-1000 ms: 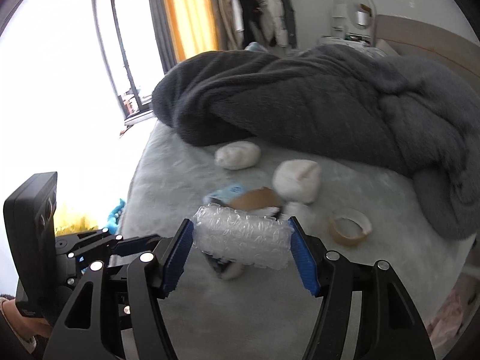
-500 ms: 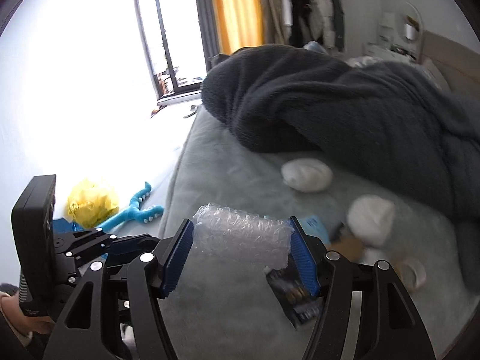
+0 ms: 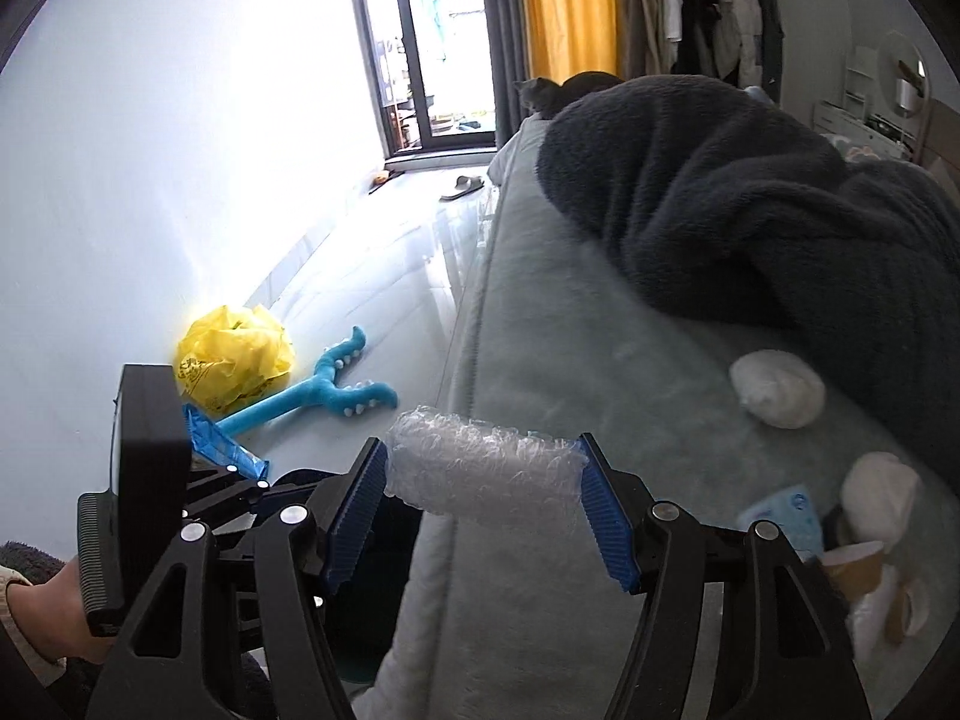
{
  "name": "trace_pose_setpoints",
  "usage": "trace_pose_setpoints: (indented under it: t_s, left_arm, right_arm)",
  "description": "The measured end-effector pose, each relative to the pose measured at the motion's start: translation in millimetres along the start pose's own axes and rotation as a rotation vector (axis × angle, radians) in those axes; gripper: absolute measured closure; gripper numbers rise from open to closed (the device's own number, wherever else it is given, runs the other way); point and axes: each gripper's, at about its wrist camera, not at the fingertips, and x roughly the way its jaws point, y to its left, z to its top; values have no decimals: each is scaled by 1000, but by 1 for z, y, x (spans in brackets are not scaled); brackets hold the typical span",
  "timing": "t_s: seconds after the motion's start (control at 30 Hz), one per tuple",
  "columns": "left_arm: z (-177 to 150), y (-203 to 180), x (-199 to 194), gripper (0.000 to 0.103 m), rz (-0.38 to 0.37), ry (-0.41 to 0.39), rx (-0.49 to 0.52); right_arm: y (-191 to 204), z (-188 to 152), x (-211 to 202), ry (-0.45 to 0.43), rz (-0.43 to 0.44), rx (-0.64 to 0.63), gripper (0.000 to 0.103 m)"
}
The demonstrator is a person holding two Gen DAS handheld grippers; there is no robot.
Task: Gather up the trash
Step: 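Carry the bubble wrap over the teal bin and open the right gripper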
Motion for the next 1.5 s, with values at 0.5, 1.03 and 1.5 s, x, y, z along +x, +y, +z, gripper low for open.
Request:
trace_pose_setpoints:
  t_s: [0.5,1.03,1.5]
  left_arm:
    - [-31,87,29,55,-28,180,-208]
    - [-47,130,10,34,-30,143,-264]
    - [-34,156,-40,34,48,-105,-256]
  right_arm:
    - [86,-8,62,128,90,-119,38]
    - [103,-28,125,273,105,-74,38]
    - [116,-61,172,399,71,-92,38]
